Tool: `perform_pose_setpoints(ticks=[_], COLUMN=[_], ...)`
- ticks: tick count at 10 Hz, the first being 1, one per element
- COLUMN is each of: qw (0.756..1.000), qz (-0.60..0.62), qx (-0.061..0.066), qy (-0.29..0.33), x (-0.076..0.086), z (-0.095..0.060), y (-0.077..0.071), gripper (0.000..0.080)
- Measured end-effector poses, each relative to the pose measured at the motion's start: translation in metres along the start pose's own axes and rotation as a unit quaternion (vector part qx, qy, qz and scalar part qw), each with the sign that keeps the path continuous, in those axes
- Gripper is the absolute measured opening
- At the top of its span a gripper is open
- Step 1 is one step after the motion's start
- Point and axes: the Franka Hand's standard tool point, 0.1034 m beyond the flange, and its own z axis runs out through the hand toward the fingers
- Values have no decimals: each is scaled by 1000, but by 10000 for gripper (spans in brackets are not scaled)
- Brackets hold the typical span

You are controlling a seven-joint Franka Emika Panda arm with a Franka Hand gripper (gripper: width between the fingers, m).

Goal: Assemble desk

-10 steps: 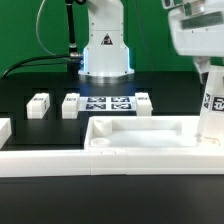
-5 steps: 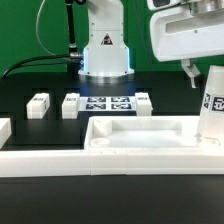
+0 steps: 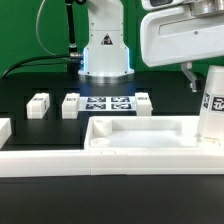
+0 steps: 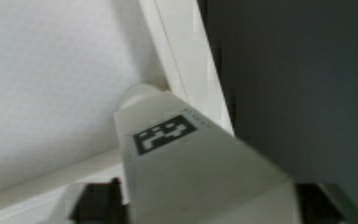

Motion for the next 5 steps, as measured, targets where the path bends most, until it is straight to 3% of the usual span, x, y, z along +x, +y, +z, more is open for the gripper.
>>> perform_pose_setpoints(ticks=[1, 5], qw=[1000, 981], qz=[2, 191], qx=[-3, 1], qy=[0, -2], x=[1, 5], z=[0, -1], y=[4, 9], gripper=[326, 313])
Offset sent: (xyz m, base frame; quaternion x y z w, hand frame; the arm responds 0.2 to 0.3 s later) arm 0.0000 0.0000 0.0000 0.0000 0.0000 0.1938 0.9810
